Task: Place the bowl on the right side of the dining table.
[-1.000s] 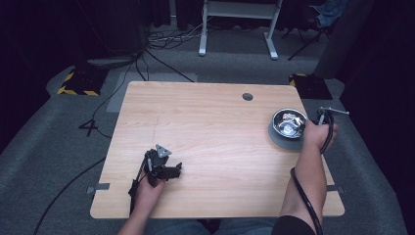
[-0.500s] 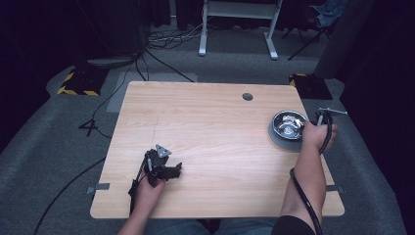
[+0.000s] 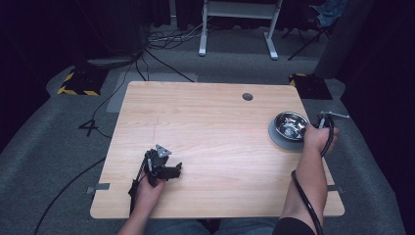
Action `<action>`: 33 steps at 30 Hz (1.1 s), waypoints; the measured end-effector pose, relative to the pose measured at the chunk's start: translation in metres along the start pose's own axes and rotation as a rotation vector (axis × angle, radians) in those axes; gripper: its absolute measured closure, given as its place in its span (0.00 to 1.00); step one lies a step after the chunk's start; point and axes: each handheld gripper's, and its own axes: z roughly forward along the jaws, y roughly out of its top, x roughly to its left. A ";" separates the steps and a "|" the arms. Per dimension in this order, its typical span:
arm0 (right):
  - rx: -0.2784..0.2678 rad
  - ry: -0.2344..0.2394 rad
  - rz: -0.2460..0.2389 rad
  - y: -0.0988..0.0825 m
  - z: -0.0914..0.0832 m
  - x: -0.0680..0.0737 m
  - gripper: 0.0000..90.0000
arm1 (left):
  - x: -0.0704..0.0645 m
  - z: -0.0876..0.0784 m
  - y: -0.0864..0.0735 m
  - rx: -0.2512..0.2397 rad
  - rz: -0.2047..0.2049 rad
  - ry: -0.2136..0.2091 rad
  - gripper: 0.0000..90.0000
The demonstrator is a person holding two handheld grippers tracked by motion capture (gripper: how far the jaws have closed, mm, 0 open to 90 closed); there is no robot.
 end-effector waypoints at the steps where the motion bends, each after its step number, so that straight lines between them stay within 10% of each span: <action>1: -0.001 0.013 0.002 0.000 0.000 -0.001 0.91 | 0.000 0.000 0.000 0.000 0.000 -0.001 0.16; 14: -0.136 -0.030 -0.057 0.006 -0.016 -0.005 0.56 | 0.000 0.000 0.000 0.001 0.001 0.000 0.16; 33: -0.211 0.039 -0.254 0.021 -0.067 0.033 0.57 | 0.000 0.000 0.000 0.000 0.001 -0.002 0.16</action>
